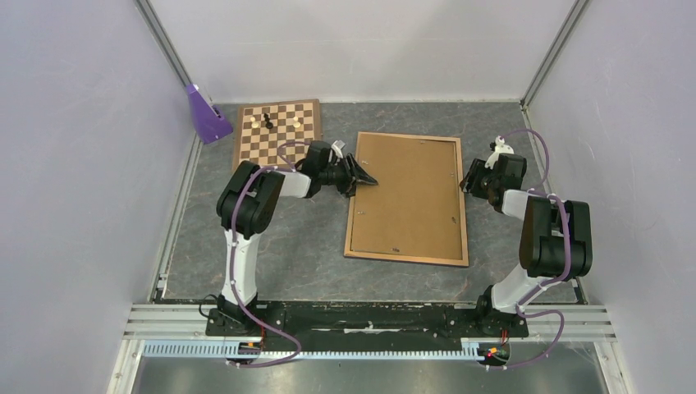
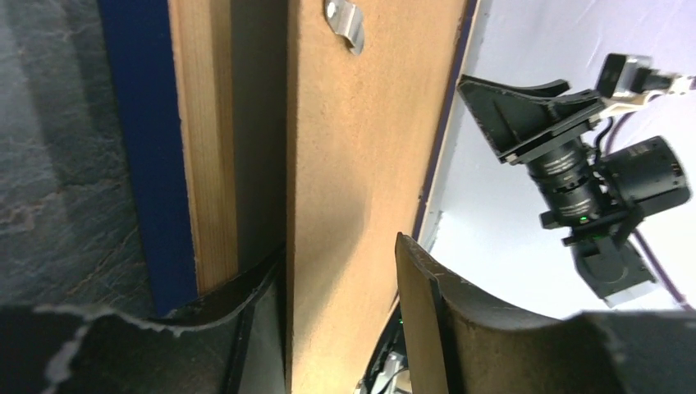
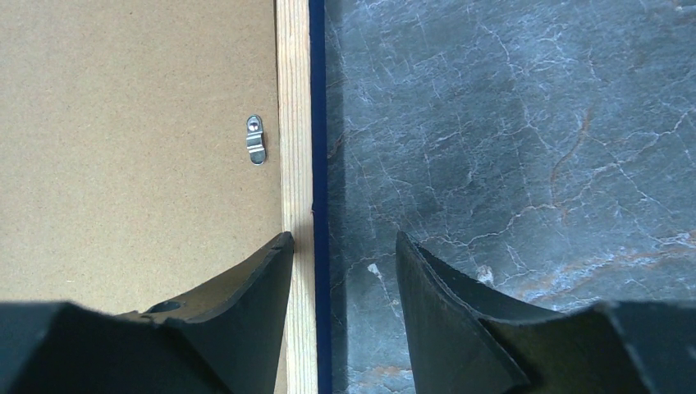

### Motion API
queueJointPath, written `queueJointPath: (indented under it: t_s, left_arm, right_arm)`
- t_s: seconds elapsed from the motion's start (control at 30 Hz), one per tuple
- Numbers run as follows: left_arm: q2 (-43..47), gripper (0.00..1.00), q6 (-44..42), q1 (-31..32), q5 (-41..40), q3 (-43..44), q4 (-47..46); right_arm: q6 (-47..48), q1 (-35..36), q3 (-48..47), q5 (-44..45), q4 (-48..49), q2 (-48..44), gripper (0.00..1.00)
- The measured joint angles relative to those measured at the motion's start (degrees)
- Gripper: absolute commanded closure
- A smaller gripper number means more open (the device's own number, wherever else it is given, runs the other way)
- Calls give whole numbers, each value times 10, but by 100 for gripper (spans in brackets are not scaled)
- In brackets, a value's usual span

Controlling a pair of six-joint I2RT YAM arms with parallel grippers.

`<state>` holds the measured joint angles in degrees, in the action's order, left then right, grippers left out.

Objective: Put the photo into the frame

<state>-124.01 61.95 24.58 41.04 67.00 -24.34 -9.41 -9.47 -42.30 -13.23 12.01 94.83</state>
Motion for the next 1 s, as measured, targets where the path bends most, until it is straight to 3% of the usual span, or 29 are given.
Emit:
queueJointPath:
  t_s: [0.47,1.0]
  left_arm:
    - [34,40,-138,19,-70,81,246]
    - [83,35,-235,56,-171,143,398]
  right_arm:
    - [0,0,0,0,0,0,48]
    - [1,0,0,0,0,0,48]
